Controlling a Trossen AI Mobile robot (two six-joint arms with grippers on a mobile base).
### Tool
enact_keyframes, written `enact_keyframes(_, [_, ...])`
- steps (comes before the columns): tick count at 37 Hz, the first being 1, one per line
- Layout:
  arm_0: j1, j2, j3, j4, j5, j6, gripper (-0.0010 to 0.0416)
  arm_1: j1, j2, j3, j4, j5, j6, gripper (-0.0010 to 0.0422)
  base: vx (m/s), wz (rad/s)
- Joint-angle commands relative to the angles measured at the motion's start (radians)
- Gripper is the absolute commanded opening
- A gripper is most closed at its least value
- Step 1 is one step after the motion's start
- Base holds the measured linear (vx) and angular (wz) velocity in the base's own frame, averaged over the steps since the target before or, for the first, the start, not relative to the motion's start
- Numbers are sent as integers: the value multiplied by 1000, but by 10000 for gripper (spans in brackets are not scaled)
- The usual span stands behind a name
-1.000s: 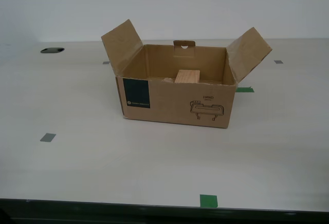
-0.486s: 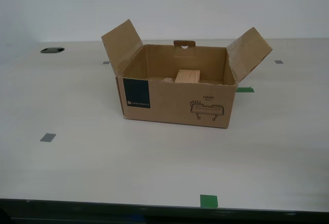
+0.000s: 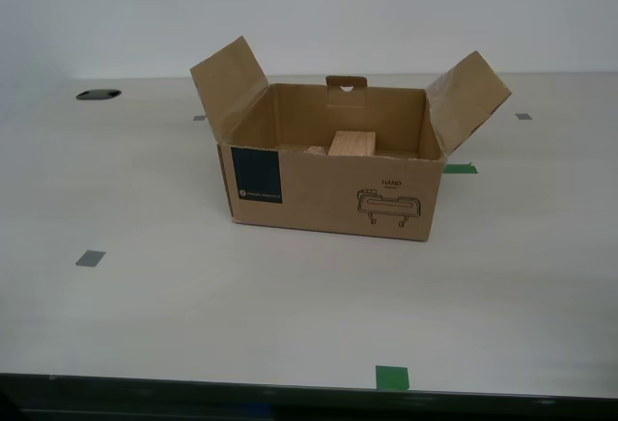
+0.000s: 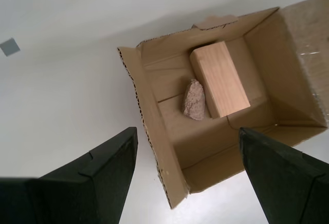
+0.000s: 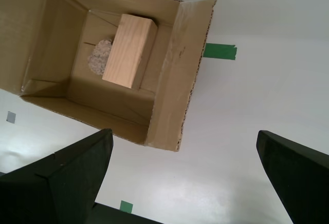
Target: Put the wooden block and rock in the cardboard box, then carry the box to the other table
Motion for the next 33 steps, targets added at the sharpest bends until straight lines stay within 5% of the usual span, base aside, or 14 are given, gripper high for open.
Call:
enact_keyframes(1, [-6, 21, -4, 0, -3, 3, 390, 26, 37, 1, -2, 3, 12, 263, 0, 0])
enact_keyframes(16, [-37, 119, -53, 105, -10, -17, 389, 95, 180, 3, -5, 50, 43, 263, 0, 0])
enact_keyframes(22, [-51, 169, -99, 165, -26, -34, 390, 89, 215, 6, -1, 196, 57, 263, 0, 0])
enact_keyframes(27, [-52, 217, -122, 221, -44, -35, 390, 87, 215, 1, 3, 187, 58, 263, 0, 0])
enact_keyframes(33, [-52, 282, -136, 298, -128, -34, 389, 88, 216, 0, 11, 186, 60, 263, 0, 0])
